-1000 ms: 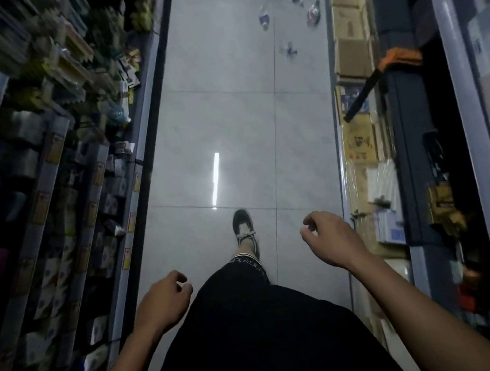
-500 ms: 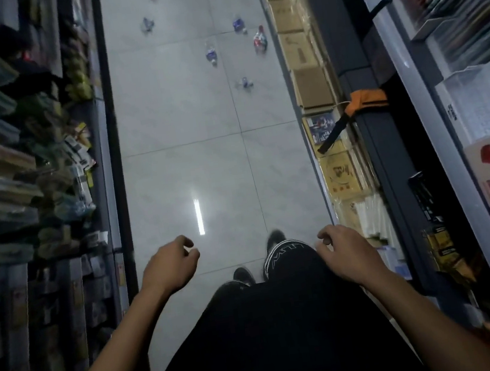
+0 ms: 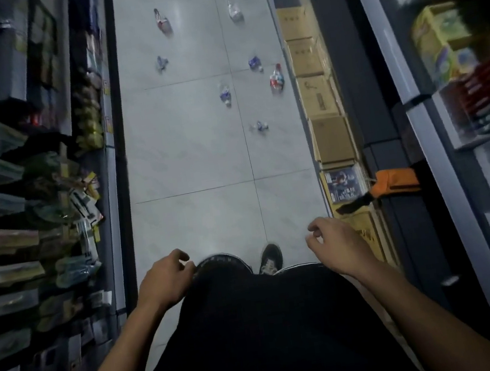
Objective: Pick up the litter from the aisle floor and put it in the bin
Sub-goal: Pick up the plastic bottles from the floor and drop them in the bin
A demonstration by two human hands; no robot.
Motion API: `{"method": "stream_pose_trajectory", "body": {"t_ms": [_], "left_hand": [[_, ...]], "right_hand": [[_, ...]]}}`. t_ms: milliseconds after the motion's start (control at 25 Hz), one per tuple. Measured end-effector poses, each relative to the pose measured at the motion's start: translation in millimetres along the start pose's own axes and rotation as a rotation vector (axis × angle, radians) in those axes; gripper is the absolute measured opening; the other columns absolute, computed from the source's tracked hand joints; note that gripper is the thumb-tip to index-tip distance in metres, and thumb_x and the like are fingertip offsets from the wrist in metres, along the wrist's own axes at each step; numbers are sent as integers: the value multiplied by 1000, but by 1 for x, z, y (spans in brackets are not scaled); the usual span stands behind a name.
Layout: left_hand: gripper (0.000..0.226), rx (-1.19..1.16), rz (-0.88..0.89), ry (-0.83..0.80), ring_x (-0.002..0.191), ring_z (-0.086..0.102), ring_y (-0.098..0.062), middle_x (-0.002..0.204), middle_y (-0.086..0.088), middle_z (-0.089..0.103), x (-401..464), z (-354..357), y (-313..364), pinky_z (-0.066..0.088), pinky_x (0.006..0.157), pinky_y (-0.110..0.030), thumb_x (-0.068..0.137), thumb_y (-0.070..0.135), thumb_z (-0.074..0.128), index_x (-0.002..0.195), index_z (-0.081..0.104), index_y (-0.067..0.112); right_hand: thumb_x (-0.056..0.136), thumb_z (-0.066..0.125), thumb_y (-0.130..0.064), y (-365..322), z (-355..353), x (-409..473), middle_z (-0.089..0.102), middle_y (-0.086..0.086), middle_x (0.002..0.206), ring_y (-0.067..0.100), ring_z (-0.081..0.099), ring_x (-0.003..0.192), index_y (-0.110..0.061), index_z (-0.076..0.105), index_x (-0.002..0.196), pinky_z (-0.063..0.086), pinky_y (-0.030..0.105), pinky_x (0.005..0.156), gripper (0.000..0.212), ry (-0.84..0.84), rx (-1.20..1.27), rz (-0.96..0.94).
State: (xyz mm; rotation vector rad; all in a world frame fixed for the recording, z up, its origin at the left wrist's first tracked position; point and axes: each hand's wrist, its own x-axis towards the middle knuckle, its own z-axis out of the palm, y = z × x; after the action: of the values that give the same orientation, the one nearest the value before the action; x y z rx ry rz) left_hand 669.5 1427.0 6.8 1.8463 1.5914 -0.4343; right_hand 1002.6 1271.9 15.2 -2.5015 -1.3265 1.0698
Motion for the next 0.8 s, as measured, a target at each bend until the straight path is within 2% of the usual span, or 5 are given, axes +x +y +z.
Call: {"method": "stream_pose_trajectory", "body": {"t_ms": [200,400,600,800], "left_hand": [[31,-107,-120,2,86,66,-14,100,11,71,56,-38,17,53,79,-36,91,47,48,115,62,32],[29,-145,-169,-6,89,64,-16,94,13,68,148,-91,33,50,77,-34,93,43,49,116,62,31],[30,-63,-66,-21,88,63,-17,100,10,71,271,-183,79,49,73,-33,94,43,48,117,62,28],[33,63,87,-7,93,64,-20,106,8,73,396,-281,162,51,77,-35,92,43,46,117,61,28]], "right_hand": [[101,52,-41,-52,-75,131,67,0,118,19,60,109,-18,65,128,52,38,91,37,-34,-65,-111],[100,50,-42,-108,-127,248,67,-2,117,19,61,107,-19,64,128,54,41,89,39,-43,-96,-128],[100,54,-39,-140,-174,322,68,0,115,17,61,103,-17,66,123,54,38,87,33,-42,-53,-10],[101,57,-37,-142,-218,373,67,-2,115,17,62,103,-19,65,120,54,37,86,27,-36,16,144]]}}
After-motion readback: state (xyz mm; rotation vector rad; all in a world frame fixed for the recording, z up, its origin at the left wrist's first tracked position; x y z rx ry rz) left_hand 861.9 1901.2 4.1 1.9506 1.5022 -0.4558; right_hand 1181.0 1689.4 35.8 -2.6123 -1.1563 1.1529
